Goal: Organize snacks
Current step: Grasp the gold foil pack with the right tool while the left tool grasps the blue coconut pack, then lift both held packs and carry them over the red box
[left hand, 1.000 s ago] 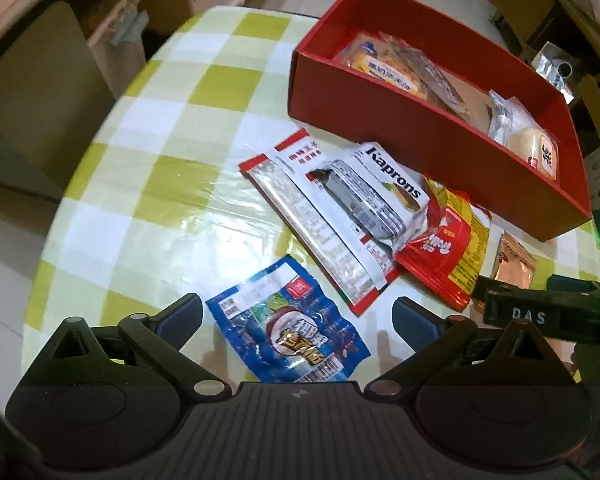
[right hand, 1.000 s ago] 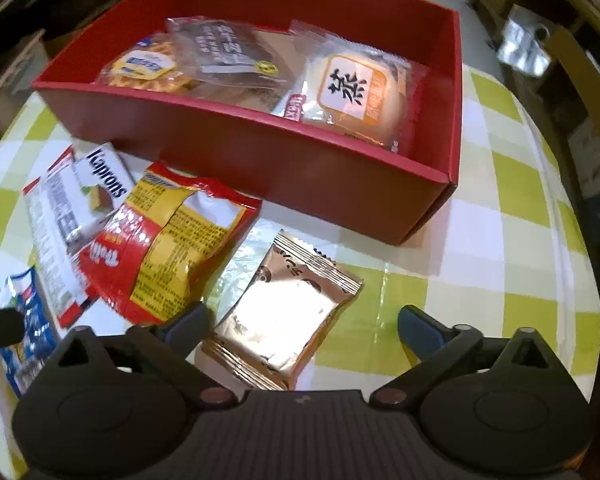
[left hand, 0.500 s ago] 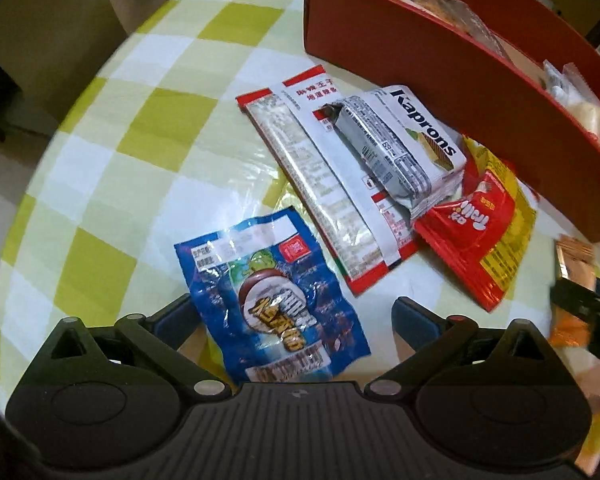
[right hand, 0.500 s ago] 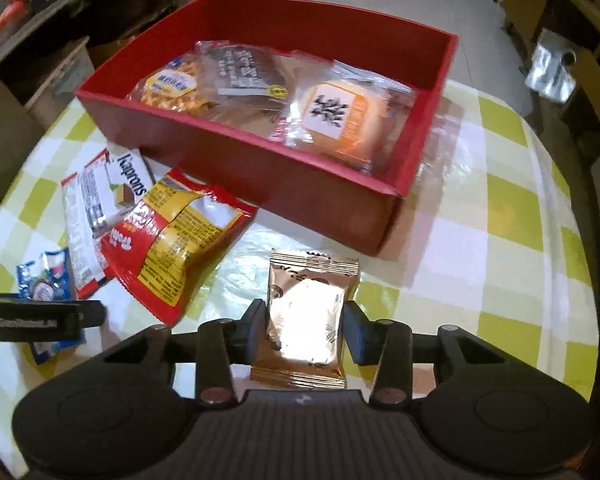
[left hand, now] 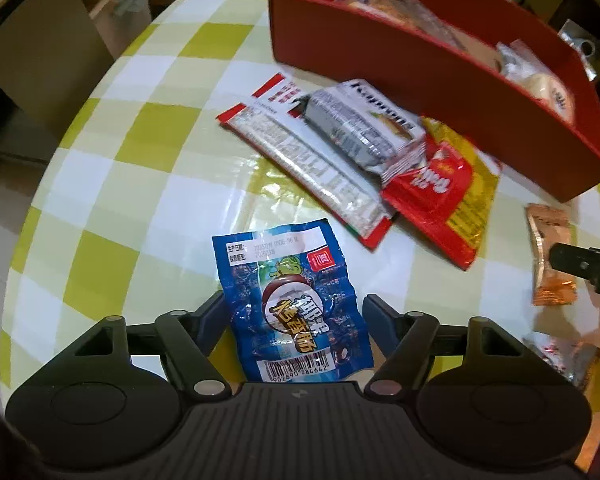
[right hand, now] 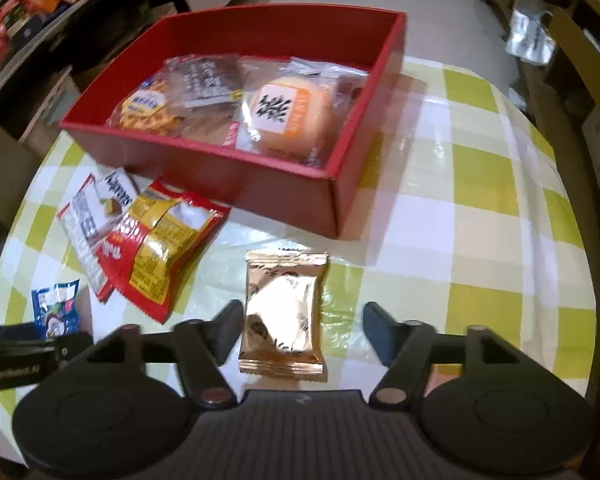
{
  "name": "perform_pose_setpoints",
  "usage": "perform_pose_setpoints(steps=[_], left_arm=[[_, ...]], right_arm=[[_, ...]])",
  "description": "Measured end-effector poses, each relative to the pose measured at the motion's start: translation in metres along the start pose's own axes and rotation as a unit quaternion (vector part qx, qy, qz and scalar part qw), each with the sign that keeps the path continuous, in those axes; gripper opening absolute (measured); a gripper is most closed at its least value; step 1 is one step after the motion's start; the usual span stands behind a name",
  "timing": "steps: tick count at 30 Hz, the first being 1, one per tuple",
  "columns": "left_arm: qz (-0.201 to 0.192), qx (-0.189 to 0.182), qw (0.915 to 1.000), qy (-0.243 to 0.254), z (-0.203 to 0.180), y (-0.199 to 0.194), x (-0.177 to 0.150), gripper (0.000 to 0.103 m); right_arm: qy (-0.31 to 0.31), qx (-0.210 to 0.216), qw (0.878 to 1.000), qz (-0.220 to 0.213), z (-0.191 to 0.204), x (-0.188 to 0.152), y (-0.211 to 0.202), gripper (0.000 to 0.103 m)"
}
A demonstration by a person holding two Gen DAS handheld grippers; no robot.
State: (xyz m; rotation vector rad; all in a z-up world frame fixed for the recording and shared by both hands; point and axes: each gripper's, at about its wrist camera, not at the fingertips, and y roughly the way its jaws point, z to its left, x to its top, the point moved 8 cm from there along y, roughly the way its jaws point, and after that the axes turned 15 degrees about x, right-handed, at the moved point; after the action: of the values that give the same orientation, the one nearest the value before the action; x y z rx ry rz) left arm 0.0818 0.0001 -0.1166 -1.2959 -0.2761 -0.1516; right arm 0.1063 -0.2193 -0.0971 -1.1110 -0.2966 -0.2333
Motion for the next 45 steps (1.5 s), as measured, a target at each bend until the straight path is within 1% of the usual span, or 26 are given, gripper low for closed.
perform_pose_setpoints(steps=[4, 5, 9, 10, 12, 13, 16, 18, 20, 23, 26, 29, 33, 35, 41, 45], left_arm=[[-0.013, -0.019, 0.9997, 0.0, -0.002, -0.008, 0.006, 0.077], [-0.014, -0.026, 0.9996, 0.0, -0.004, -0.01, 0.009, 0.077], [-0.012, -0.049, 0.9987, 0.011, -0.013, -0.013, 0.009, 0.077], [-0.013, -0.05, 0.9986, 0.013, -0.014, -0.014, 0.009, 0.078], [-0.012, -0.053, 0.9984, 0.016, -0.015, -0.014, 0.01, 0.078], [-0.011, -0.054, 0.9984, 0.017, -0.014, -0.014, 0.01, 0.078], [-0.006, -0.058, 0.9982, 0.014, -0.01, -0.014, 0.009, 0.078], [-0.004, -0.062, 0.9979, 0.014, -0.009, -0.014, 0.009, 0.078], [-0.006, -0.069, 0.9975, 0.014, -0.008, -0.016, 0.011, 0.078], [-0.016, -0.082, 0.9963, 0.02, -0.011, -0.024, 0.013, 0.078], [-0.033, -0.083, 0.9955, 0.031, -0.012, -0.033, 0.014, 0.078], [-0.042, -0.089, 0.9946, 0.034, -0.013, -0.039, 0.016, 0.078], [-0.055, -0.096, 0.9933, 0.034, -0.014, -0.048, 0.023, 0.078], [-0.065, -0.094, 0.9929, 0.034, -0.015, -0.052, 0.029, 0.078], [-0.102, -0.073, 0.9914, 0.037, -0.019, -0.062, 0.053, 0.078], [-0.114, -0.067, 0.9906, 0.034, -0.023, -0.065, 0.066, 0.078]], right_arm=[[0.016, -0.002, 1.0, 0.003, -0.001, 0.002, 0.007, 0.074], [0.011, -0.005, 1.0, 0.006, 0.002, 0.002, 0.011, 0.076], [-0.032, -0.029, 0.999, 0.017, 0.02, 0.003, 0.022, 0.076], [-0.047, -0.037, 0.998, 0.021, 0.024, 0.003, 0.024, 0.07], [-0.077, -0.062, 0.995, 0.026, 0.028, 0.001, 0.028, 0.068], [-0.076, -0.063, 0.995, 0.023, 0.028, 0.001, 0.028, 0.066], [-0.078, -0.069, 0.994, 0.02, 0.025, 0.003, 0.023, 0.047], [-0.086, -0.079, 0.993, 0.022, 0.024, 0.0, 0.02, 0.047], [-0.081, -0.073, 0.994, 0.02, 0.024, -0.005, 0.016, 0.047], [-0.075, -0.073, 0.994, 0.004, 0.027, -0.007, 0.001, 0.047], [-0.068, -0.064, 0.996, -0.017, 0.035, -0.01, -0.017, 0.047], [-0.068, -0.054, 0.996, -0.037, 0.045, -0.012, -0.031, 0.047], [-0.072, -0.043, 0.995, -0.054, 0.058, -0.01, -0.04, 0.047], [-0.073, -0.038, 0.995, -0.06, 0.061, -0.007, -0.041, 0.047], [-0.072, -0.028, 0.993, -0.086, 0.064, 0.014, -0.049, 0.047], [-0.07, -0.028, 0.993, -0.094, 0.061, 0.026, -0.051, 0.047]])
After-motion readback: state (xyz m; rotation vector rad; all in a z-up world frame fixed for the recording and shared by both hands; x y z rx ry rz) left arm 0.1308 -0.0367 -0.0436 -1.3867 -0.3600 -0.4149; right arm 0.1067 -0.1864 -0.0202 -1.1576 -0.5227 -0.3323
